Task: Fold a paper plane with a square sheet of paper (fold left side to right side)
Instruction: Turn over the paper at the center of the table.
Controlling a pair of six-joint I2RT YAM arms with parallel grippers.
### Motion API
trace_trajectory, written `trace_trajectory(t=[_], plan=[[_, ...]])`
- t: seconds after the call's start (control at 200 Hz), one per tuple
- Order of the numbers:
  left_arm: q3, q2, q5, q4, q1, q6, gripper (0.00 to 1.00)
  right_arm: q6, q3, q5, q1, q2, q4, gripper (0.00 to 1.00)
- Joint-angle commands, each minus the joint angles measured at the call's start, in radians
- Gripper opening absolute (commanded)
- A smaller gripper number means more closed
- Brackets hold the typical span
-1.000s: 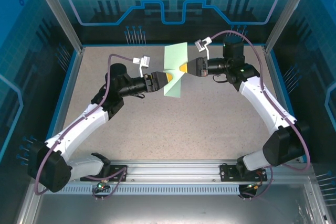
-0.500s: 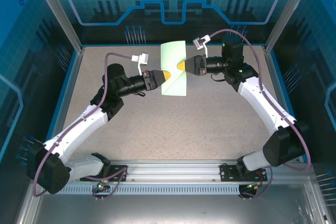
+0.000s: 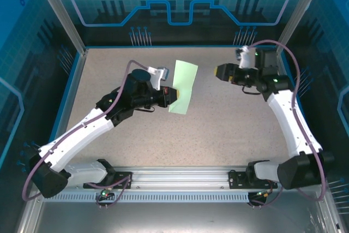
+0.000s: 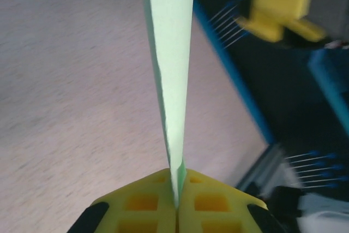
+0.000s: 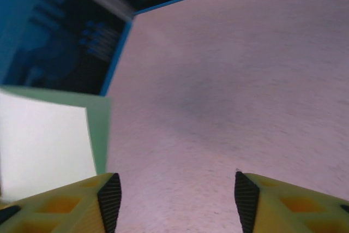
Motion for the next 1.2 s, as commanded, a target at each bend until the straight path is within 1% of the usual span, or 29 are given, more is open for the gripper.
trace_trajectory(t=[0.0,0.06,0.155,0.215,0.245,0.28,0.41,0.46,0.655,0.75,0.85,1.07,1.125,1.195], plan=[[0.058,0.078,-0.297,-0.295,-0.066,0.068,0.05,0.001,-0.091,0.091,-0.095,-0.072,-0.062,0.67],[0.087,0.13,-0.393,-0.358,-0.108,0.049,0.04,0.002,-0.122,0.086,-0.141,-0.096,-0.063,0.74],[0.153,0.241,-0.557,-0.486,-0.165,-0.021,0.0,-0.014,-0.152,0.045,-0.197,-0.112,-0.071,0.76],[0.212,0.333,-0.645,-0.586,-0.192,-0.081,0.0,-0.03,-0.161,0.01,-0.219,-0.113,-0.078,0.77],[0.239,0.381,-0.679,-0.632,-0.203,-0.108,0.0,-0.035,-0.166,0.0,-0.224,-0.115,-0.08,0.78],[0.272,0.437,-0.713,-0.679,-0.214,-0.14,0.0,-0.037,-0.172,-0.003,-0.231,-0.116,-0.083,0.82],[0.367,0.608,-0.774,-0.787,-0.242,-0.231,0.0,-0.044,-0.194,-0.02,-0.249,-0.127,-0.078,0.9],[0.388,0.658,-0.772,-0.799,-0.243,-0.249,0.0,-0.049,-0.2,-0.02,-0.252,-0.131,-0.08,0.99],[0.461,0.833,-0.755,-0.856,-0.243,-0.292,0.0,-0.058,-0.222,-0.049,-0.279,-0.142,-0.079,0.99],[0.496,0.898,-0.723,-0.86,-0.243,-0.294,0.0,-0.06,-0.23,-0.059,-0.287,-0.144,-0.08,0.99],[0.507,0.931,-0.658,-0.816,-0.243,-0.295,0.0,-0.063,-0.238,-0.07,-0.292,-0.142,-0.08,0.99],[0.52,0.979,-0.49,-0.706,-0.233,-0.252,0.0,-0.079,-0.243,-0.088,-0.309,-0.132,-0.098,0.99],[0.519,0.983,-0.448,-0.68,-0.226,-0.245,0.0,-0.072,-0.249,-0.118,-0.315,-0.126,-0.085,0.99],[0.512,0.982,-0.398,-0.643,-0.214,-0.237,0.01,-0.048,-0.265,-0.186,-0.33,-0.116,-0.055,0.99]])
